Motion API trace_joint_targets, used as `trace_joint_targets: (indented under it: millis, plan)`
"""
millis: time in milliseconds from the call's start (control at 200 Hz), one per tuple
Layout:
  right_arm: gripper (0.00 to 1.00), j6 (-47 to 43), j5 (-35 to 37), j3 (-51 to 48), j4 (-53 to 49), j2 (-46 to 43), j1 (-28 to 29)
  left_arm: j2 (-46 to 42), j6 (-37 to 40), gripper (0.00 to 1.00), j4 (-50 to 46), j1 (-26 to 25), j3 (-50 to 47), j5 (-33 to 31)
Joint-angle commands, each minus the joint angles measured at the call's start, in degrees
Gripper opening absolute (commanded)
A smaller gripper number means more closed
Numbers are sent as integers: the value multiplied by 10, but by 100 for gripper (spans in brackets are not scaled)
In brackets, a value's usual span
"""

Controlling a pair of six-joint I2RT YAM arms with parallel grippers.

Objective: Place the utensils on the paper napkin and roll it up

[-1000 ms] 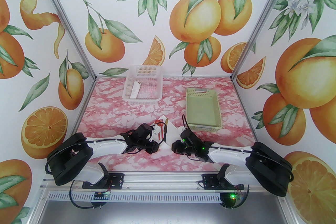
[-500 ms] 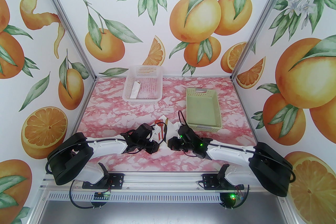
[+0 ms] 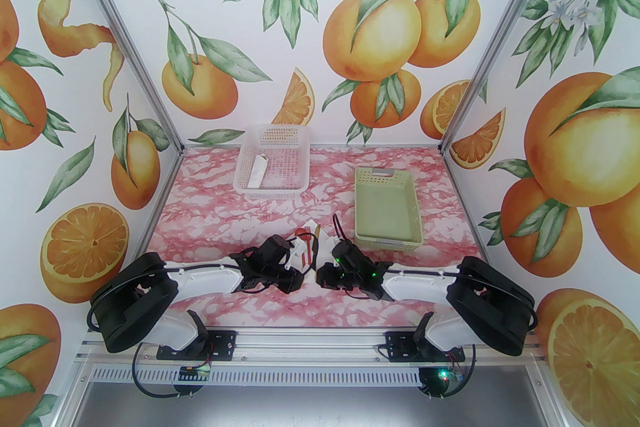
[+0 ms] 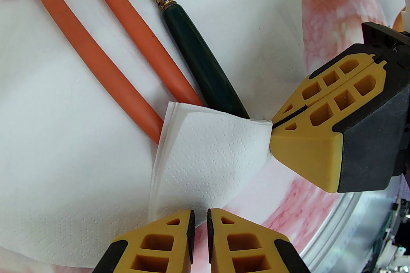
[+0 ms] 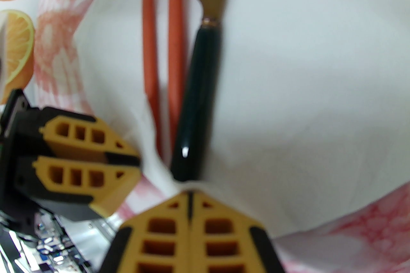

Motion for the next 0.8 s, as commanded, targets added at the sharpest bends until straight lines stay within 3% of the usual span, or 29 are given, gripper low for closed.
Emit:
trace_joint_targets:
  millis: [0, 795]
  plan:
    - [0, 3, 18, -5, -12, 13, 5, 4, 4, 19, -24, 3, -2, -14]
    - [0, 0, 33, -12, -63, 17, 4, -69, -18, 22, -107, 5, -26, -67]
